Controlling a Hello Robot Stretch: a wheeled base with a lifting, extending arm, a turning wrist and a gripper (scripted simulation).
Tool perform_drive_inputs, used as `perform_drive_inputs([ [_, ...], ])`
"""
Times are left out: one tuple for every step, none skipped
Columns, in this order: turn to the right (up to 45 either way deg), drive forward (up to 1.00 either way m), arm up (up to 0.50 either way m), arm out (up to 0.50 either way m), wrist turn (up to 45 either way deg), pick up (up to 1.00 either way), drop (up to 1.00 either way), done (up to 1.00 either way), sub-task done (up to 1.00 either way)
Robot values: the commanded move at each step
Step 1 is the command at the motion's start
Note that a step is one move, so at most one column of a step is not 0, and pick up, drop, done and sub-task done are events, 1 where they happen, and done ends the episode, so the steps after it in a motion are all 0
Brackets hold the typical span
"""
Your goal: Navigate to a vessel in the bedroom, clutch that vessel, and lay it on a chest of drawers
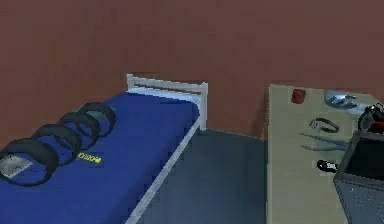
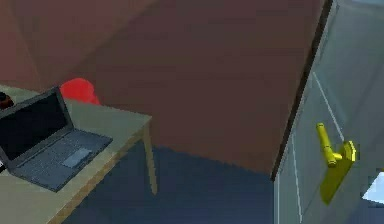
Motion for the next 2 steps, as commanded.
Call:
perform_drive_inputs([
  [0.0, 0.45, 0.00, 0.00, 0.0, 0.00, 0.00, 0.00, 0.00],
  [15.0, 0.00, 0.00, 0.00, 0.0, 0.00, 0.00, 0.00, 0.00],
])
